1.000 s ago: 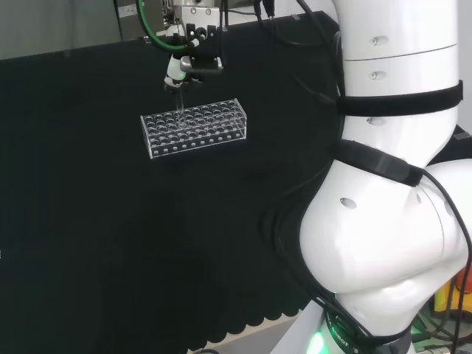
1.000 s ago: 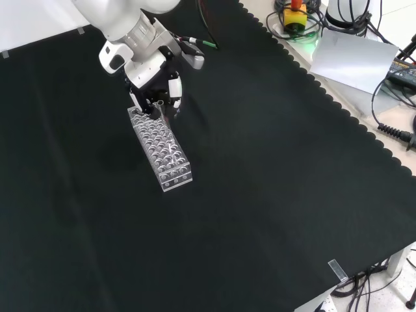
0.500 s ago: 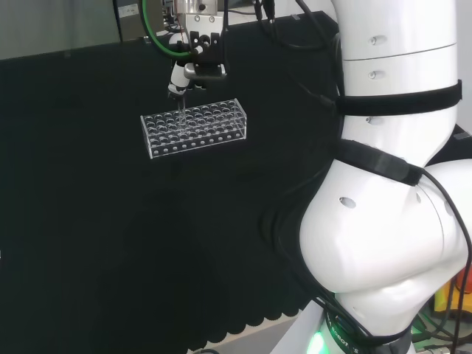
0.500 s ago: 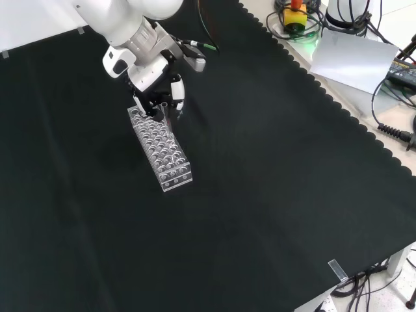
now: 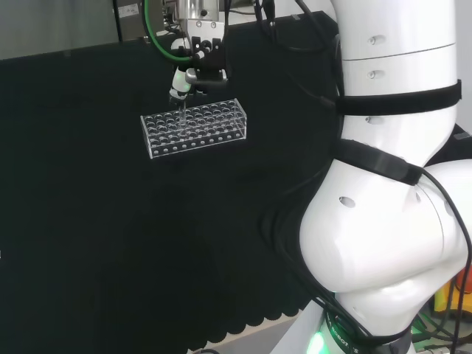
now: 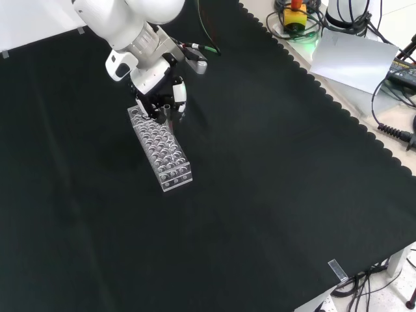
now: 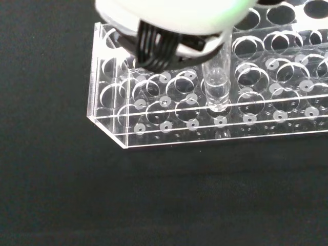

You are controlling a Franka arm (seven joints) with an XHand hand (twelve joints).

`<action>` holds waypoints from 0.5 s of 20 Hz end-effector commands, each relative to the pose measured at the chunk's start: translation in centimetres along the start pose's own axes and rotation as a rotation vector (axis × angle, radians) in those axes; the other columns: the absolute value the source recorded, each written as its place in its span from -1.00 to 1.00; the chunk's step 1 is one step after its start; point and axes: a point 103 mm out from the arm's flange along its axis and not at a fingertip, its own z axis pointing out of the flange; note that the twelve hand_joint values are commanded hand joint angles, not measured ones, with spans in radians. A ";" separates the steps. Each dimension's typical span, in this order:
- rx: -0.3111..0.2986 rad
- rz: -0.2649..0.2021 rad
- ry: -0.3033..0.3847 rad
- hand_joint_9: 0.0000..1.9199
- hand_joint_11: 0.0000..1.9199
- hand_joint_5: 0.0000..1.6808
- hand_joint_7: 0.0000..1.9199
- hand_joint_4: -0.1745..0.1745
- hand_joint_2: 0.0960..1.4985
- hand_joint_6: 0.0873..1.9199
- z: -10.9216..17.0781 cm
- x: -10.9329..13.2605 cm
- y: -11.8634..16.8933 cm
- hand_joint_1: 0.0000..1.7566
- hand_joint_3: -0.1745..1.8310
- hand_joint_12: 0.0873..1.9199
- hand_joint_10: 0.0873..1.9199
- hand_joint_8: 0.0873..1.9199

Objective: Put the test tube back in the rack.

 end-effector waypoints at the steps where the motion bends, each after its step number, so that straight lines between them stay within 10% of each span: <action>1: 0.002 0.003 -0.005 0.77 0.41 0.59 0.81 -1.00 -0.21 -0.52 0.2 0.2 0.4 0.40 -0.20 -0.19 -0.25 -0.55; 10: 0.028 -0.013 0.008 0.77 0.41 0.59 0.81 -1.00 -0.21 -0.52 1.5 0.0 1.4 0.40 -0.20 -0.19 -0.25 -0.55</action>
